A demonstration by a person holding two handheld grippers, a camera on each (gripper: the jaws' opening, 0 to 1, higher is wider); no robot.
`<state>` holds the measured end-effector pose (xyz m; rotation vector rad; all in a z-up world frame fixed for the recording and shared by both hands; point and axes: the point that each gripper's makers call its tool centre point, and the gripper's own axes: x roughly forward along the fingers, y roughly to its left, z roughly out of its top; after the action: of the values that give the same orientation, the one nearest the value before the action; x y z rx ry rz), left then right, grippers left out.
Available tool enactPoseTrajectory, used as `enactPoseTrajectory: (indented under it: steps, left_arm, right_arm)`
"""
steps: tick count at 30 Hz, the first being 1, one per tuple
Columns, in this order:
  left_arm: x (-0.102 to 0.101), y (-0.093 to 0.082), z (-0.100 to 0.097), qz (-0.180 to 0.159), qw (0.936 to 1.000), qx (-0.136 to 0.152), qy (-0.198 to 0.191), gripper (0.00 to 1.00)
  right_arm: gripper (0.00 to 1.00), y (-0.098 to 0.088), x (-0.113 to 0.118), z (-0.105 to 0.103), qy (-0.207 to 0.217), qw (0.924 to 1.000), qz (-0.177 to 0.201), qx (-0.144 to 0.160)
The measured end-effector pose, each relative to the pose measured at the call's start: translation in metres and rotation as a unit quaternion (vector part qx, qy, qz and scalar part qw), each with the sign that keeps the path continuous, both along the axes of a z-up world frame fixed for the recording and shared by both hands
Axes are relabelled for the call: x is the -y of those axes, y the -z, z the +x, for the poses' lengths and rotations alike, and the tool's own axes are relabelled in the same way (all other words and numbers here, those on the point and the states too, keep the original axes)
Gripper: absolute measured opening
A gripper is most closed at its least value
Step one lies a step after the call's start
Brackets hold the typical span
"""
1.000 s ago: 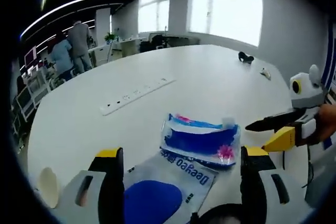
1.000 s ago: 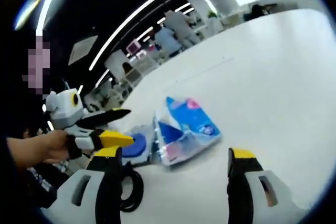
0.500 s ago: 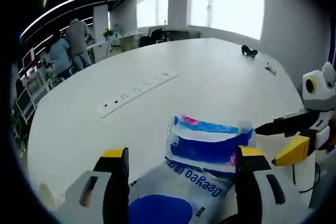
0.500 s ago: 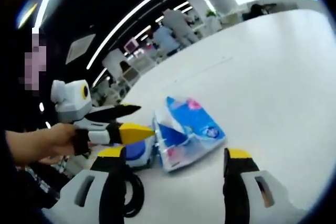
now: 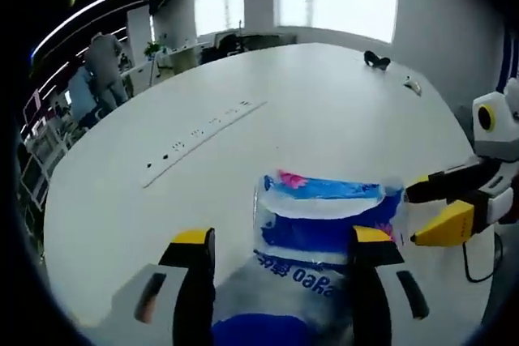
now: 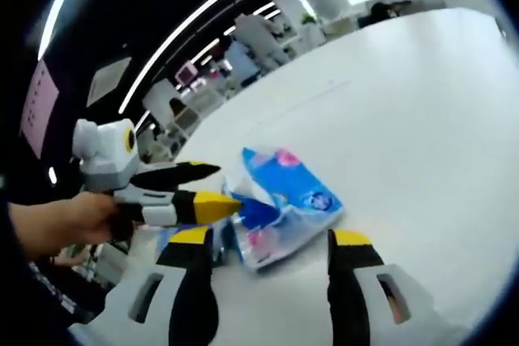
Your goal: Arrange the tabletop items into an orderly group along one side of the table until the central work area is clear of visible clutter.
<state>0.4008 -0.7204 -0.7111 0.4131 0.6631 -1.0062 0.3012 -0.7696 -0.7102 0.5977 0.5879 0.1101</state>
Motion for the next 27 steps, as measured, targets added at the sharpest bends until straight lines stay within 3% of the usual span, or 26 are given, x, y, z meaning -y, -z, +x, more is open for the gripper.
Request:
enactPoseTrajectory:
  steps: [2, 5, 11, 14, 17, 21, 27]
  left_arm:
    - [0.0, -0.001, 0.001, 0.003, 1.0, 0.002, 0.003, 0.54]
    - [0.002, -0.001, 0.002, 0.022, 0.9995, 0.011, 0.019, 0.47]
    - [0.007, -0.003, 0.006, 0.02, 0.9995, 0.018, 0.017, 0.27]
    - [0.009, -0.002, 0.006, 0.02, 0.9996, 0.017, 0.011, 0.23]
    - [0.007, -0.001, 0.005, 0.025, 0.9995, 0.018, 0.011, 0.19]
    - [-0.001, -0.003, 0.008, 0.027, 0.9993, 0.023, -0.007, 0.06]
    - [-0.007, -0.004, 0.001, 0.017, 0.9995, 0.019, -0.018, 0.03]
  right_arm:
    - [0.5, 0.0, -0.003, 0.001, 0.004, 1.0, 0.0, -0.003]
    - [0.46, 0.005, -0.004, 0.001, -0.009, 0.9995, -0.028, -0.013]
    - [0.37, 0.009, -0.005, 0.003, 0.002, 0.9996, -0.011, -0.027]
    - [0.34, 0.012, -0.003, 0.003, 0.003, 0.9993, -0.015, -0.034]
    - [0.25, 0.015, -0.006, 0.001, 0.001, 0.9987, 0.004, -0.051]
    - [0.18, 0.018, 0.0, -0.003, 0.006, 0.998, -0.011, -0.063]
    - [0.12, 0.014, 0.0, -0.004, 0.012, 0.998, -0.003, -0.061]
